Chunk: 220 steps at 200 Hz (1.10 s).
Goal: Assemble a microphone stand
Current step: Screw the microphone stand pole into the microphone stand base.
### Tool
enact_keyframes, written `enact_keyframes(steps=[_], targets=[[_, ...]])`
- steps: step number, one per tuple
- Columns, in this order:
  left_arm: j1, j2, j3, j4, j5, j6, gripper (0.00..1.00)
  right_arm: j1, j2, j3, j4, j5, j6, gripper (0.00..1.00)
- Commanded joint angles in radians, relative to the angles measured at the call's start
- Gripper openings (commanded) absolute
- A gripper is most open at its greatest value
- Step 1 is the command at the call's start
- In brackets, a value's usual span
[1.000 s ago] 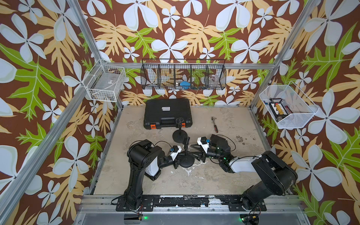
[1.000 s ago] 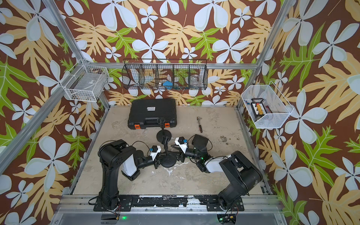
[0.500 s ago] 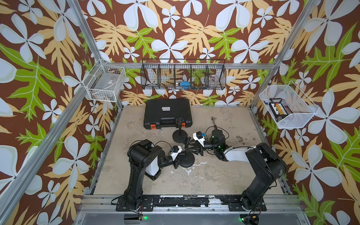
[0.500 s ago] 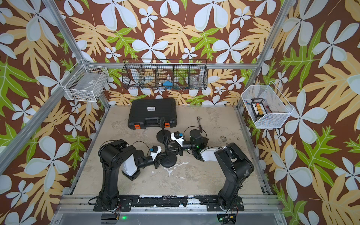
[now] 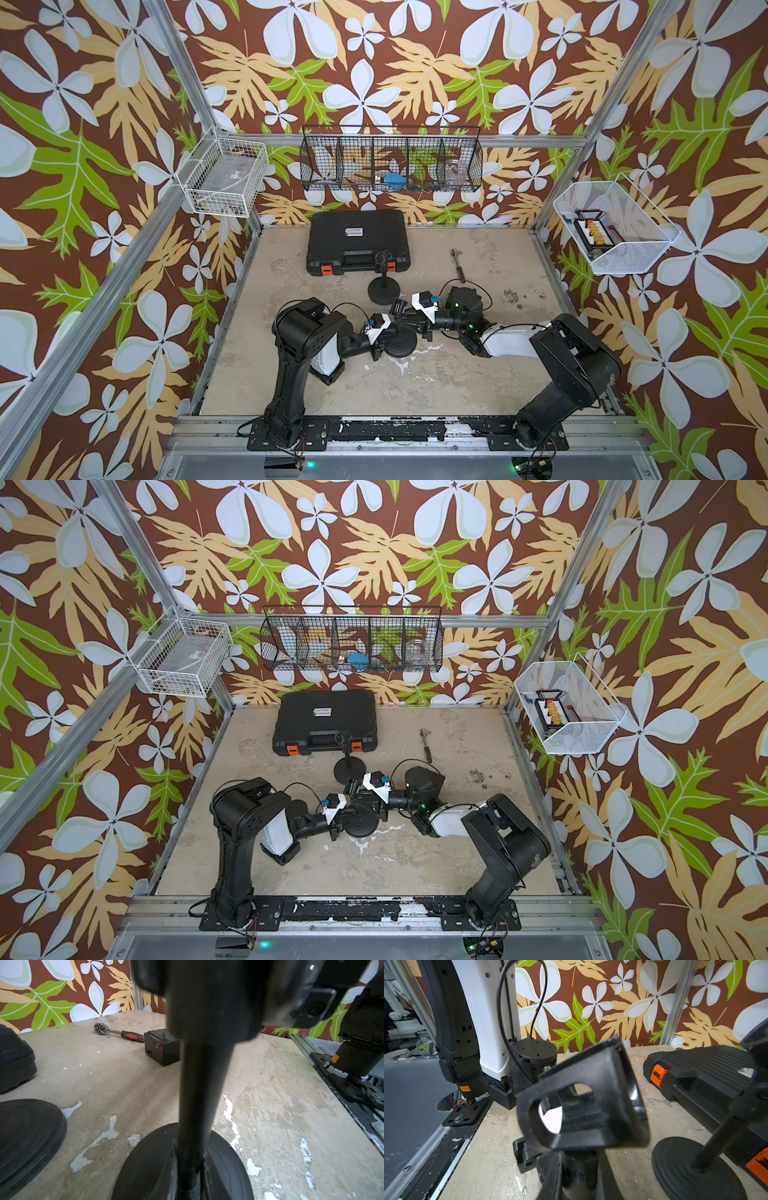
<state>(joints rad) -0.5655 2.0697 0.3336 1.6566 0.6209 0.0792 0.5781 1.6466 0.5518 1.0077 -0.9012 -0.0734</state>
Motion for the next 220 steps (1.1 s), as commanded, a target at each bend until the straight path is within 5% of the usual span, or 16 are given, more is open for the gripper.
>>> enact_keyframes(steps=[1,22,47,145,175,220], targets=[[0.003,-0.015,0.0,0.088,-0.042,-0.053,0.19,0.016,0.0,-0.069,0.056,0.052,-0.015,0.0],[0.003,-0.028,-0.004,0.134,-0.024,-0.093,0.35,0.029,0.019,-0.145,0.201,0.136,0.043,0.0],[0.002,-0.036,-0.003,0.175,-0.005,-0.138,0.43,0.06,0.041,-0.218,0.36,0.26,0.093,0.0],[-0.025,-0.033,0.021,0.177,-0.023,-0.154,0.43,0.33,0.084,-0.259,0.374,0.96,0.263,0.0],[-0.027,-0.031,0.015,0.179,-0.041,-0.154,0.34,0.375,0.09,-0.243,0.361,1.01,0.262,0.0],[-0.027,-0.029,-0.002,0.178,-0.069,-0.13,0.18,0.378,0.089,-0.221,0.354,0.91,0.243,0.0]])
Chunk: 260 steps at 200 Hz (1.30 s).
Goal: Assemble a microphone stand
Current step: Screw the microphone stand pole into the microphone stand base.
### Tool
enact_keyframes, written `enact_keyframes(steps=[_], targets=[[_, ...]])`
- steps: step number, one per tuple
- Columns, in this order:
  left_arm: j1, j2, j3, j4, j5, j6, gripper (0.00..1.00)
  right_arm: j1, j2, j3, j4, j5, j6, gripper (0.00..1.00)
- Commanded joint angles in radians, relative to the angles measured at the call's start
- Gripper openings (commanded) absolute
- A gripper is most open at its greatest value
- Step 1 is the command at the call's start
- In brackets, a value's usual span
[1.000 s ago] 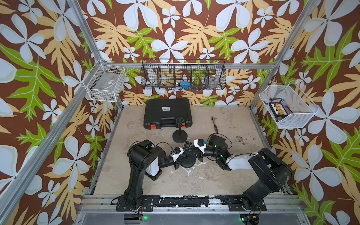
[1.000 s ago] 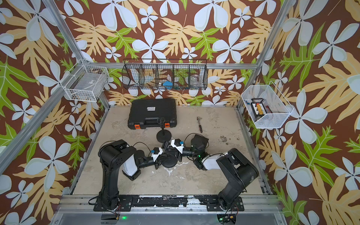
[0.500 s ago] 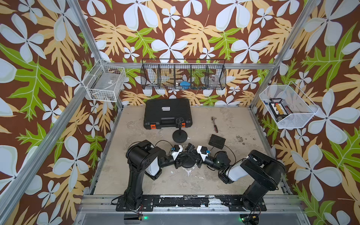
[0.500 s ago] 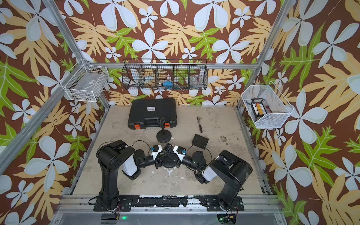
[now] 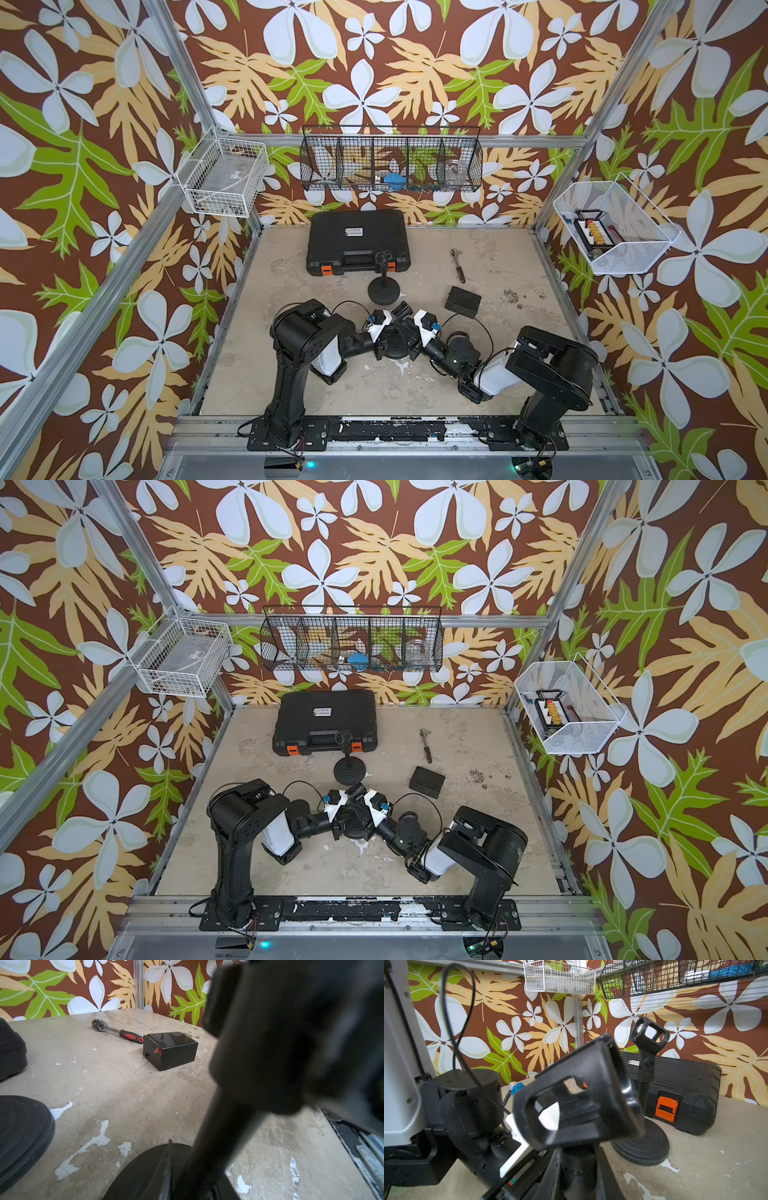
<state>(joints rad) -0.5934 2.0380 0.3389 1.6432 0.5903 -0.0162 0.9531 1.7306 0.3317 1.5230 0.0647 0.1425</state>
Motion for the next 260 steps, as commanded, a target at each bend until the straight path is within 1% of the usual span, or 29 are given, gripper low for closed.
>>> enact_keyframes(steps=[1,22,46,56,70,82,113,130,161,183,221,260], targets=[[0.001,0.002,-0.008,0.191,-0.038,-0.035,0.18,0.004,0.005,0.0,-0.162,-0.058,0.026,0.01],[0.001,0.005,-0.014,0.177,-0.05,-0.011,0.15,-0.017,-0.021,0.002,-0.188,-0.155,0.009,0.17],[0.001,0.025,-0.015,0.174,-0.054,0.002,0.14,-0.091,-0.079,-0.018,-0.2,-0.315,0.015,0.36],[0.001,0.032,-0.016,0.178,-0.055,0.006,0.14,-0.124,-0.108,-0.027,-0.21,-0.383,0.016,0.43],[0.001,0.038,-0.019,0.181,-0.056,0.016,0.13,-0.175,-0.149,-0.033,-0.24,-0.486,0.01,0.5],[0.001,0.039,-0.022,0.179,-0.059,0.025,0.13,-0.225,-0.179,-0.029,-0.276,-0.6,-0.002,0.54],[0.001,0.045,-0.02,0.169,-0.05,0.048,0.13,-0.334,-0.203,0.025,-0.382,-0.873,-0.053,0.53],[0.001,0.051,-0.019,0.168,-0.048,0.053,0.13,-0.375,-0.196,0.08,-0.472,-0.968,-0.101,0.52],[0.001,0.062,-0.012,0.166,-0.036,0.055,0.12,-0.396,-0.166,0.198,-0.672,-1.025,-0.233,0.52],[0.001,0.065,-0.009,0.167,-0.029,0.055,0.11,-0.405,-0.125,0.271,-0.749,-1.067,-0.287,0.5],[0.001,0.067,-0.002,0.151,-0.023,0.059,0.09,-0.427,-0.072,0.334,-0.744,-1.161,-0.301,0.43],[0.001,0.076,0.005,0.143,-0.019,0.061,0.09,-0.427,-0.039,0.374,-0.744,-1.216,-0.307,0.34]])
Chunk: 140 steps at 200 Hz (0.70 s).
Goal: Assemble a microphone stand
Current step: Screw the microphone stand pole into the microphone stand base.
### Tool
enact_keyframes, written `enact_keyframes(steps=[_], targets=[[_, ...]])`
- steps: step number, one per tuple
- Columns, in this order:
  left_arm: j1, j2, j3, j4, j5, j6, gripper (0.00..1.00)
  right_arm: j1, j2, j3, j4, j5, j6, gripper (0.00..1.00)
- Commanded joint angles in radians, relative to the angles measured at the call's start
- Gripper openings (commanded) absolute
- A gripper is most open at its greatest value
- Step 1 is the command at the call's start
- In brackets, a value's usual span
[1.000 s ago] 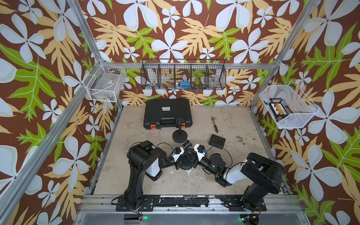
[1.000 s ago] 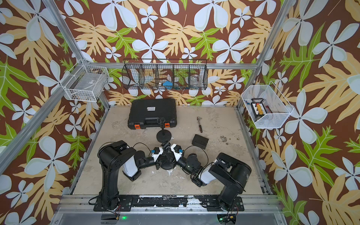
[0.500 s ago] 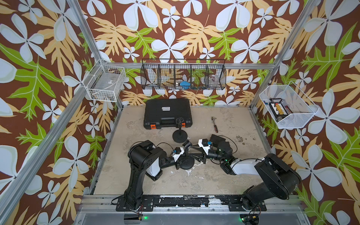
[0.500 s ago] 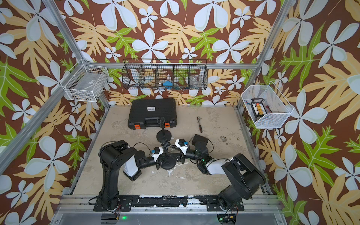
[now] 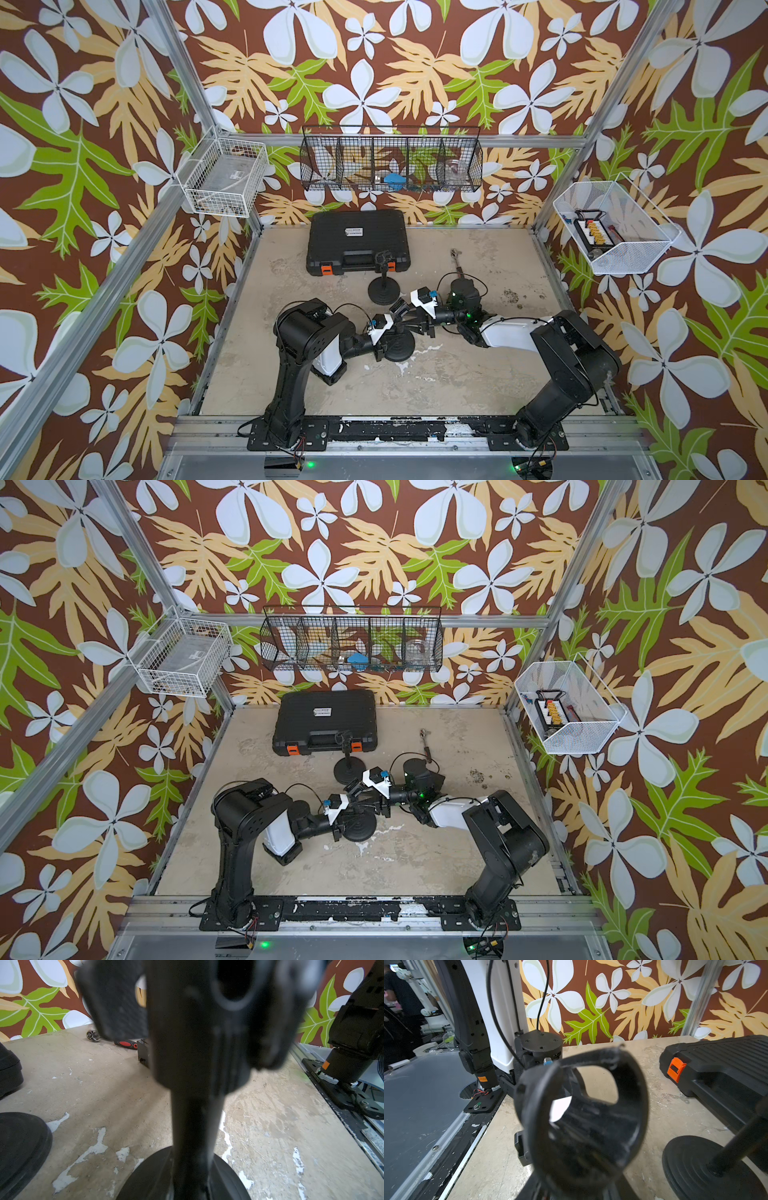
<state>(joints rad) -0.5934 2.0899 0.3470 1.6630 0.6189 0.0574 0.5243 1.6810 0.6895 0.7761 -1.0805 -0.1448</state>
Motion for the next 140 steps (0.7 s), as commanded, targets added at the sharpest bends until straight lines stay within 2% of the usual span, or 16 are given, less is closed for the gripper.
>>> enact_keyframes(steps=[1,24,60,72,82,113,140], targets=[[0.001,0.024,-0.002,0.122,-0.047,-0.013,0.09,0.001,0.011,0.015,0.004,-0.072,-0.02,0.34],[0.001,0.024,0.003,0.114,-0.047,-0.013,0.09,0.002,0.011,0.003,0.031,-0.074,-0.011,0.25],[0.001,0.019,0.006,0.103,-0.055,-0.01,0.09,0.008,0.009,-0.051,0.096,-0.029,0.019,0.0],[0.001,0.015,0.001,0.103,-0.066,-0.008,0.1,0.018,0.005,-0.081,0.129,0.015,0.033,0.0],[0.001,0.009,-0.002,0.103,-0.077,-0.011,0.15,0.031,0.001,-0.11,0.156,0.062,0.043,0.0],[0.001,-0.02,-0.02,0.15,-0.08,-0.05,0.36,0.081,-0.02,-0.223,0.31,0.293,0.128,0.0],[0.001,-0.064,-0.03,0.162,-0.065,-0.075,0.44,0.161,-0.03,-0.327,0.444,0.622,0.212,0.0]])
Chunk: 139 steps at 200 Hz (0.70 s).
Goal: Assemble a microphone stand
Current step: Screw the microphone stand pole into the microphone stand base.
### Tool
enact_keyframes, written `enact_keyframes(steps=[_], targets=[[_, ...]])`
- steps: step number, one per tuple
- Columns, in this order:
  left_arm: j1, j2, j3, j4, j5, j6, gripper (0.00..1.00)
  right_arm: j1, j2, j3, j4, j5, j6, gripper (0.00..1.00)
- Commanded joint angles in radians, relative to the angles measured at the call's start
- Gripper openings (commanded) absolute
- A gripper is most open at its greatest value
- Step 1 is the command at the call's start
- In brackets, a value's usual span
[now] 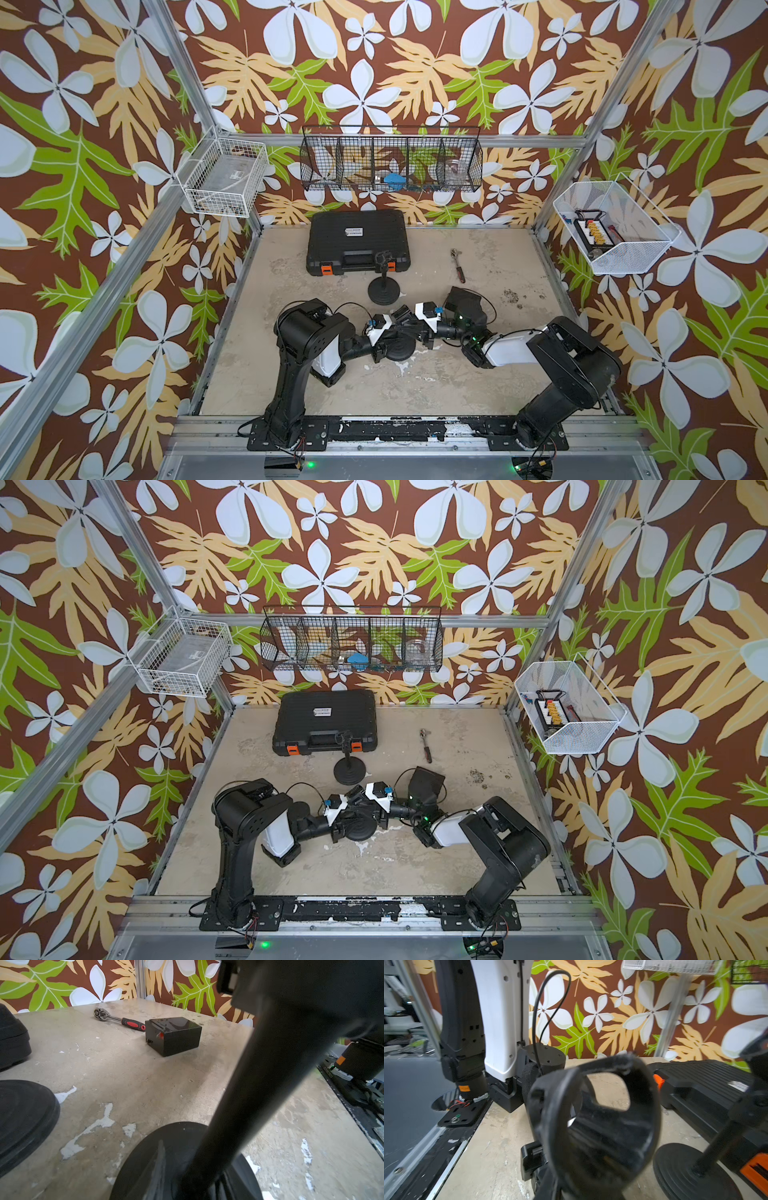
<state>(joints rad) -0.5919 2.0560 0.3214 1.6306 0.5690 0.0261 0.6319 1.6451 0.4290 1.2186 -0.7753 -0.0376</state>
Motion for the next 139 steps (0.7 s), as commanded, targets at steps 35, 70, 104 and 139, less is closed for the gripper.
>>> enact_keyframes(steps=[35,70,104,139], targets=[[0.0,-0.062,-0.016,0.221,-0.016,-0.066,0.44,0.228,0.024,-0.097,0.003,0.737,0.158,0.0],[0.0,-0.061,-0.016,0.244,-0.021,-0.081,0.43,0.347,0.08,-0.077,-0.019,0.98,0.243,0.0],[0.0,-0.059,-0.012,0.244,-0.04,-0.083,0.4,0.378,0.055,-0.076,-0.033,1.048,0.249,0.0],[0.0,-0.038,0.012,0.244,-0.039,-0.086,0.28,0.376,0.052,-0.051,-0.04,0.944,0.214,0.0]])
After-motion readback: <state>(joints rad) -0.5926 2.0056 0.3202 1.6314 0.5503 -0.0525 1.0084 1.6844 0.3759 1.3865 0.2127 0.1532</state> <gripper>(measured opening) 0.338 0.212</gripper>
